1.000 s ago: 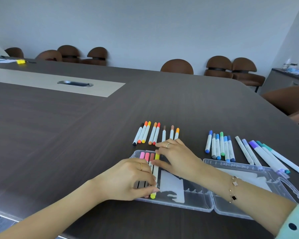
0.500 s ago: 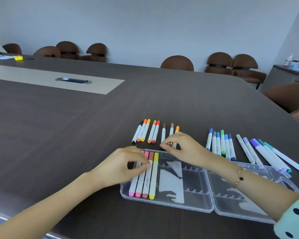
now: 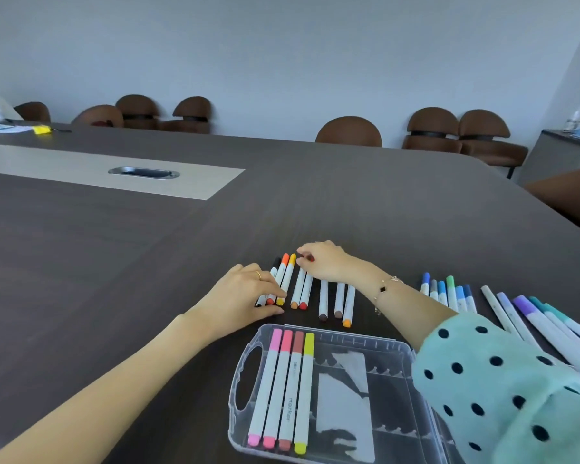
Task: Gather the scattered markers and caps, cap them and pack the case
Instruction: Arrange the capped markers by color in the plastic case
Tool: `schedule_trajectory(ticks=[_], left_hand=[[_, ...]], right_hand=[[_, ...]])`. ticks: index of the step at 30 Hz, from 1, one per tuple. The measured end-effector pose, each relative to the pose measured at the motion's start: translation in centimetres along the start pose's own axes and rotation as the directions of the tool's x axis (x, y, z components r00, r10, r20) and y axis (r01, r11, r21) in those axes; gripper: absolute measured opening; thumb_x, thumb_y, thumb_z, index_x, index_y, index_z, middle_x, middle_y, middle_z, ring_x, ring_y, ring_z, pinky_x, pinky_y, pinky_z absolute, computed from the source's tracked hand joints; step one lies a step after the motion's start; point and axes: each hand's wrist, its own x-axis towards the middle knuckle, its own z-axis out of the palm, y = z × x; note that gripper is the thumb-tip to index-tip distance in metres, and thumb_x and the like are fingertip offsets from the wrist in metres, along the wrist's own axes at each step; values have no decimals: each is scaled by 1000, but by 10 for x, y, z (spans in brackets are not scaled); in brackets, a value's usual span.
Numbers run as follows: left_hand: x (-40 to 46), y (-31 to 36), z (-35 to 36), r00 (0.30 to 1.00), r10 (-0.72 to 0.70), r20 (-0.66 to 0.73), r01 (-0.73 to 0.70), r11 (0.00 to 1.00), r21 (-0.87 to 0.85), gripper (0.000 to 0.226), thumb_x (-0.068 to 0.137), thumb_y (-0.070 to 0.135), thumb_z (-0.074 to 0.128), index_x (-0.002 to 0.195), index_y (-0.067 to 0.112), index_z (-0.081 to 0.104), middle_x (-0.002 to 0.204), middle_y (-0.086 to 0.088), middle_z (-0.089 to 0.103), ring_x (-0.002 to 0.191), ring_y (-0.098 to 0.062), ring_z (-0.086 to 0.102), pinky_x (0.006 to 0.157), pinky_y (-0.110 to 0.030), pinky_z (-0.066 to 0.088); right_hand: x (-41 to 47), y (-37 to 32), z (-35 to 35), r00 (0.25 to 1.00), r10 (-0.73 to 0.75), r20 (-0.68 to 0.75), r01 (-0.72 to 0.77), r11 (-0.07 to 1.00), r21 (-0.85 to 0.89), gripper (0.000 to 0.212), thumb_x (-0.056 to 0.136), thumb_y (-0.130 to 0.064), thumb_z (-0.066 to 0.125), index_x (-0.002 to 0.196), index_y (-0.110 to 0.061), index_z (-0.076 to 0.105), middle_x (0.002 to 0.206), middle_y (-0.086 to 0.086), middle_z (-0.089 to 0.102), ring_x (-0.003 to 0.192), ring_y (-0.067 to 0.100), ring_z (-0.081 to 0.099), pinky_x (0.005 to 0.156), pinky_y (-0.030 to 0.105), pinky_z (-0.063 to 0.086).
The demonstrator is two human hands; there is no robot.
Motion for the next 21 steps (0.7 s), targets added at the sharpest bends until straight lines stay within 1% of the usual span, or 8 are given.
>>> schedule_trajectory(ticks=[3, 7, 10, 12, 14, 16, 18, 21], left_hand=[[0, -2, 1, 999, 22, -23, -22, 1000, -8, 31, 86, 45, 61, 114, 33, 67, 114, 16, 65, 102, -4, 51, 78, -16, 27], [0, -4, 1, 998, 62, -33, -62, 998, 10, 25, 86, 42, 63, 108, 32, 69, 109, 17, 66, 99, -5, 53, 77, -18, 27], [-4, 1, -2, 991, 102, -90, -101, 995, 9, 24, 83, 39, 68, 105, 29, 72, 108, 13, 68, 95, -9, 60, 75, -20, 38], [-7, 9, -10, 981, 132, -143, -136, 990, -21, 26, 84, 37, 67, 108, 27, 71, 111, 11, 69, 93, -8, 61, 76, -24, 48], [-12, 22, -21, 967, 174, -187, -185, 982, -39, 27, 86, 39, 63, 108, 26, 72, 112, 9, 69, 90, -7, 60, 77, -27, 52], [-20, 36, -31, 945, 246, -218, -252, 968, -1, 30, 88, 42, 57, 105, 25, 74, 111, 9, 69, 89, -7, 59, 75, -27, 52], [-32, 50, -38, 926, 302, -229, -308, 951, 6, 30, 87, 43, 58, 103, 24, 74, 109, 11, 70, 91, -6, 60, 73, -26, 51], [-54, 68, -38, 916, 351, -196, -363, 931, -29, 27, 88, 44, 60, 102, 27, 74, 108, 14, 69, 92, -3, 58, 76, -24, 50]], right_hand=[[9, 1, 10, 1000, 7, -21, -8, 999, -53, 40, 99, -33, 41, 136, -20, 49, 141, 8, 45, 130, 31, 39, 108, 47, 29], [11, 6, 11, 996, 0, -85, 0, 1000, 4, 30, 97, -36, 41, 113, -27, 64, 126, 2, 56, 123, 27, 42, 103, 45, 28], [3, 6, 5, 993, -17, -116, 22, 999, 40, 29, 96, -41, 42, 106, -27, 65, 120, -1, 60, 122, 25, 43, 103, 47, 28], [-7, 3, -3, 988, -17, -156, 30, 996, 80, 27, 96, -43, 43, 97, -27, 63, 117, -1, 61, 120, 25, 46, 104, 47, 30], [-22, -1, -12, 980, -28, -195, 51, 992, 115, 25, 95, -45, 44, 90, -27, 61, 112, -3, 63, 116, 23, 49, 103, 48, 32], [-43, -5, -21, 977, -63, -204, 86, 990, 109, 26, 94, -46, 47, 88, -26, 62, 107, -6, 64, 112, 19, 51, 103, 46, 33], [-67, -7, -23, 977, -85, -195, 108, 988, 114, 27, 93, -46, 50, 85, -24, 63, 100, -8, 64, 105, 15, 53, 102, 44, 35], [-106, -9, -19, 976, -120, -183, 142, 983, 113, 26, 91, -44, 55, 89, -20, 65, 97, -4, 63, 100, 16, 54, 101, 45, 37]])
